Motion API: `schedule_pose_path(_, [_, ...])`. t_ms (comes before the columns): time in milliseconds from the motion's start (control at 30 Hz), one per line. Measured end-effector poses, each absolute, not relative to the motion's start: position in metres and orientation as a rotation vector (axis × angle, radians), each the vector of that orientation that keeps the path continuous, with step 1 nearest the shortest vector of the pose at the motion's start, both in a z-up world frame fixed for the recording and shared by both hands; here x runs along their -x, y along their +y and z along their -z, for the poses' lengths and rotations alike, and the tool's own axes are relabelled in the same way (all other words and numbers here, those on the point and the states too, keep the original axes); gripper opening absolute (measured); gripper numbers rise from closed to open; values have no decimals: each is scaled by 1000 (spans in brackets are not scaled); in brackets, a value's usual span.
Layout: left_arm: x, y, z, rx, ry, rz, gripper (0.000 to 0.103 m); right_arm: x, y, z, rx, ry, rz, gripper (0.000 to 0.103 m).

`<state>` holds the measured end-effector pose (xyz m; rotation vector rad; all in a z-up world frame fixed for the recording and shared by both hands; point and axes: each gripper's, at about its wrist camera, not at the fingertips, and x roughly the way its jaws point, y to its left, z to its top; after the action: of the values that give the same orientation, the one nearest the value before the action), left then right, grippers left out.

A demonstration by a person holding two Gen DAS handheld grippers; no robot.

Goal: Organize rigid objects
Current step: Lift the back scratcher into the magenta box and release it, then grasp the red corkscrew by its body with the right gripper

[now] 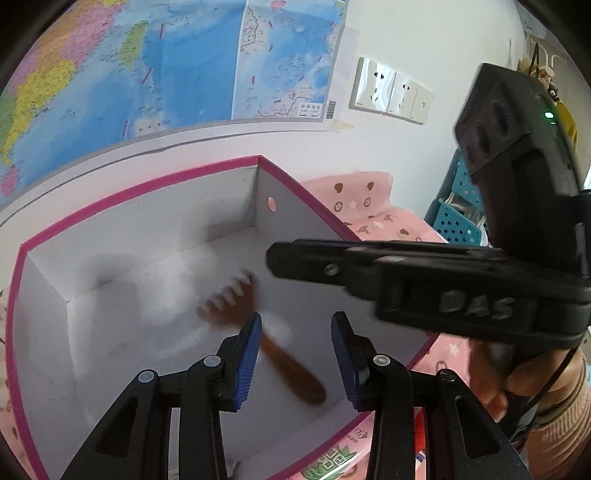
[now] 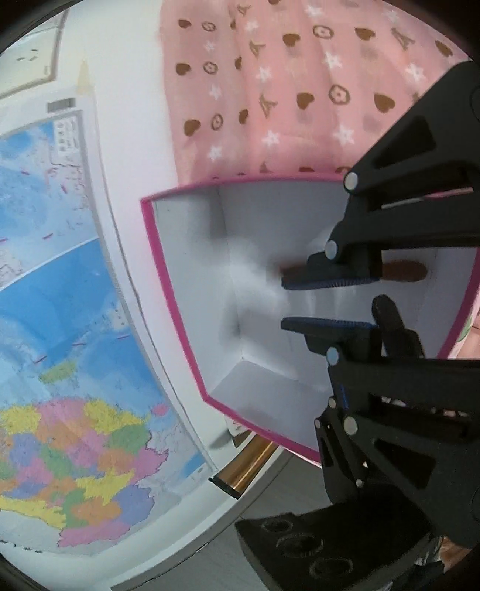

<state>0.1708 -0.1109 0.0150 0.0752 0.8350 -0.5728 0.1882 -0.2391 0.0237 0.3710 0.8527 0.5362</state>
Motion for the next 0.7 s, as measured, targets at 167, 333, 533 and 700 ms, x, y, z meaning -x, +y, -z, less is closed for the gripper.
schedule_pose_path(167, [-159, -103, -21, -65, 795, 565, 47, -166, -249, -35, -350, 808, -537, 26])
schedule_pose_path(333, [-126, -93, -36, -66, 716, 579, 53, -126, -260, -47, -324, 764, -589, 36])
schedule_pose_path(533, [-78, -86, -45, -71, 647, 627, 56, -71, -281, -43, -318, 756, -626, 39])
schedule_pose_path(700, [-46, -86, -36, -55, 644, 654, 57, -36, -293, -22, -278, 812, -593, 40])
